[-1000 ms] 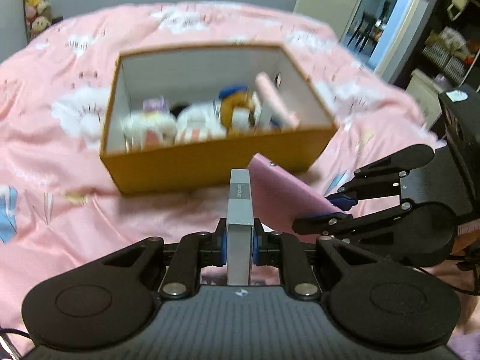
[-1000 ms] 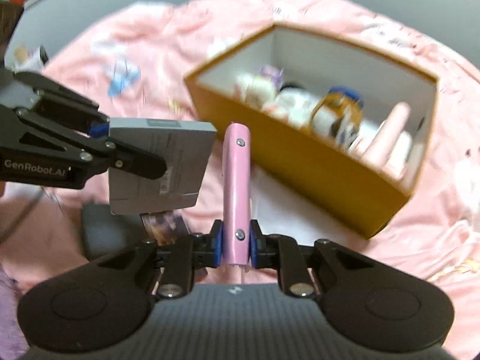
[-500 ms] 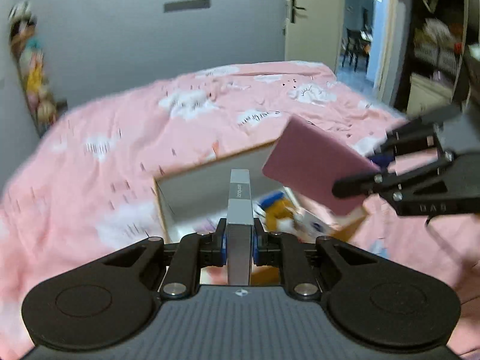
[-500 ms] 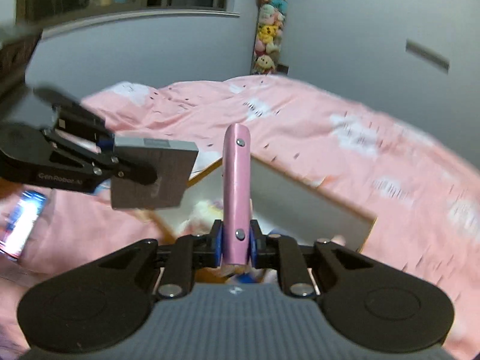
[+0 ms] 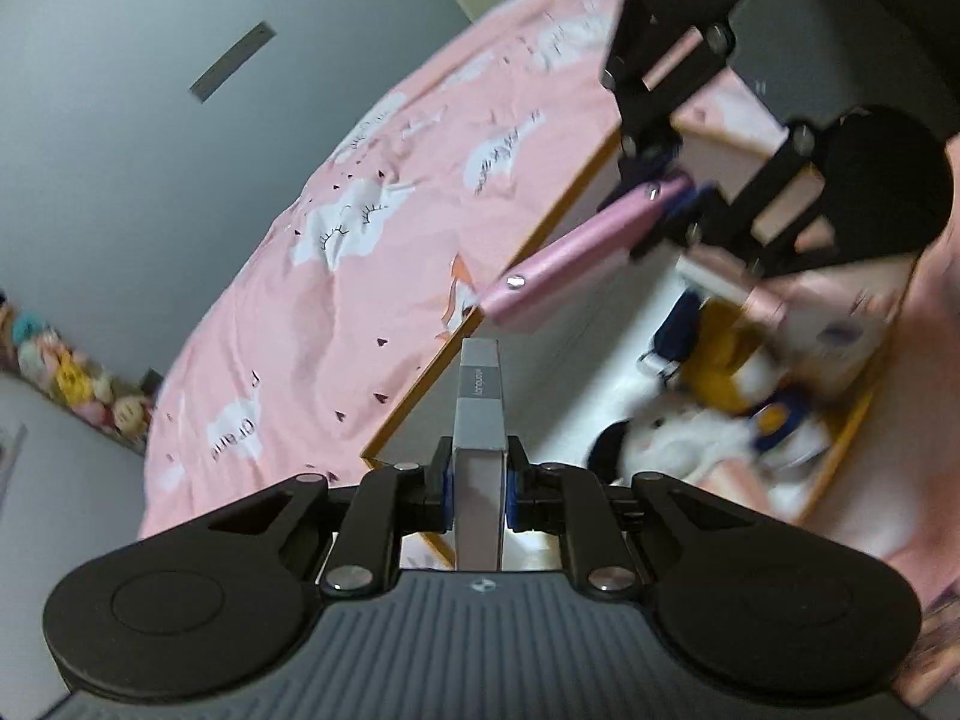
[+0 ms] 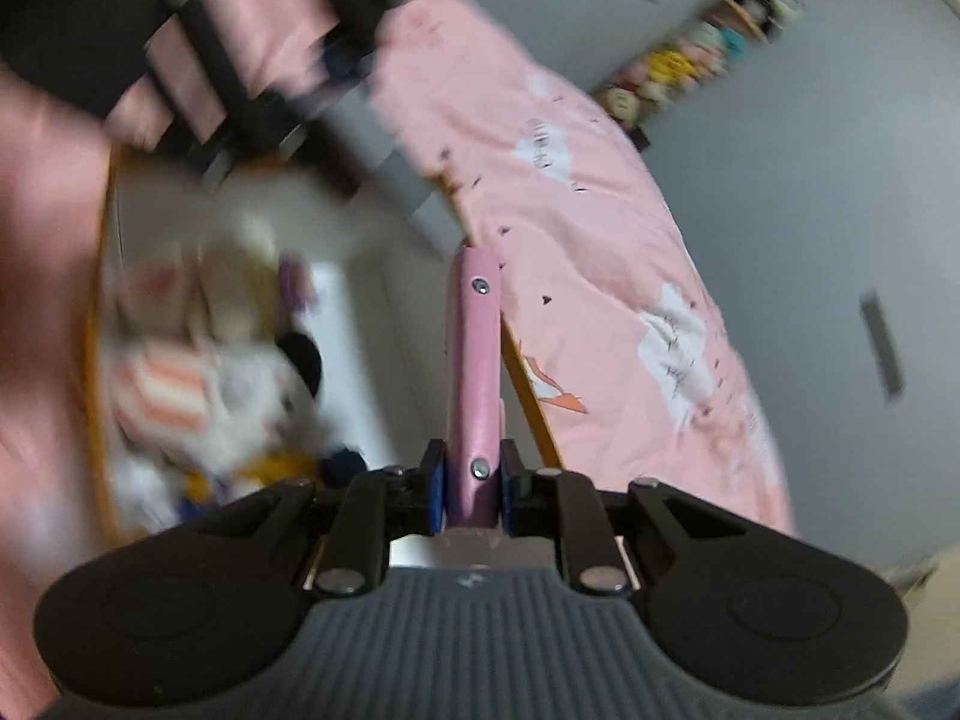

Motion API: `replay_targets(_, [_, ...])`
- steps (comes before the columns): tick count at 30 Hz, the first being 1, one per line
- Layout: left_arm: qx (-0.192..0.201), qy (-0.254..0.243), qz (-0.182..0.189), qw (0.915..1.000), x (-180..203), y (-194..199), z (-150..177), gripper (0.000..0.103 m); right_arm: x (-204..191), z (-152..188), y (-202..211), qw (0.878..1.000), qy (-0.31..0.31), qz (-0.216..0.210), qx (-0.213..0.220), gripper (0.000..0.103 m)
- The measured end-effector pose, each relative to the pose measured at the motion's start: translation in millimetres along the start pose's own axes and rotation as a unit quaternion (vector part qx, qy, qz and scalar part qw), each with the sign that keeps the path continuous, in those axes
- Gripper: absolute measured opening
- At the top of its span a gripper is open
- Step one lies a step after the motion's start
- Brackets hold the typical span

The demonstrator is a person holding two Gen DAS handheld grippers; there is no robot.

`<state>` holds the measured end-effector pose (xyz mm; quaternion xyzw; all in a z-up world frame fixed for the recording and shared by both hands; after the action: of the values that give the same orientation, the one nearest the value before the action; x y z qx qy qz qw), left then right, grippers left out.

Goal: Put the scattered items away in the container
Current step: 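Lower the pink card wallet into the box with right tool while left tool holds the grey box above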

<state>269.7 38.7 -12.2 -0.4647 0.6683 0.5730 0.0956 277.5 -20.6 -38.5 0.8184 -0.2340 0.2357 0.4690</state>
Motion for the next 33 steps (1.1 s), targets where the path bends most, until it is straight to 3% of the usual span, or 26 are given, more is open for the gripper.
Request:
replay_targets(6, [0.006,-0.107,-0.04,0.9934,16.6,-26.4,5.4,0.017,-24.5,13.7,-29.3,0.987,0.157,0.026,-0.001,0.018])
replay_targets(13, [0.012,-0.129,-0.038,0.9909,19.3,-42.6,16.3,0.017,-41.3,11.4,-59.9,0.974,0.226,0.022,0.014,0.018])
replay_targets(21, [0.028,-0.109,-0.035,0.993,13.4,-45.5,20.2,0.017,-57.8,-9.0,-85.5,0.967,0.255,-0.002,0.027,0.019])
replay_targets(26, [0.038,-0.095,-0.031,0.9942,12.1,-43.8,22.0,0.017,-60.9,-10.5,-97.7,0.97,0.241,0.002,0.028,0.023])
replay_targets(29, [0.041,-0.087,-0.028,0.9949,8.8,-45.8,22.6,0.017,-49.1,-11.5,-96.5,0.979,0.203,-0.016,0.015,0.032])
replay_targets(33, [0.042,-0.077,-0.017,0.996,4.9,-48.2,21.5,0.017,-25.6,-13.2,-92.3,0.989,0.123,-0.078,-0.024,0.051])
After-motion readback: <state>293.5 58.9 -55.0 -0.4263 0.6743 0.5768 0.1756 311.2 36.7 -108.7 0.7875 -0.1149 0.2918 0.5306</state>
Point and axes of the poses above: each gripper's, at about its wrist camera, not at the fingertips, and y roughly against the way its jaws point, x to its right, z to its underside, the point moved 5 cm from there along -y, roughly the way its jaws point, and after that the axes turned 12 degrees about -y, right-handed, at the moved point
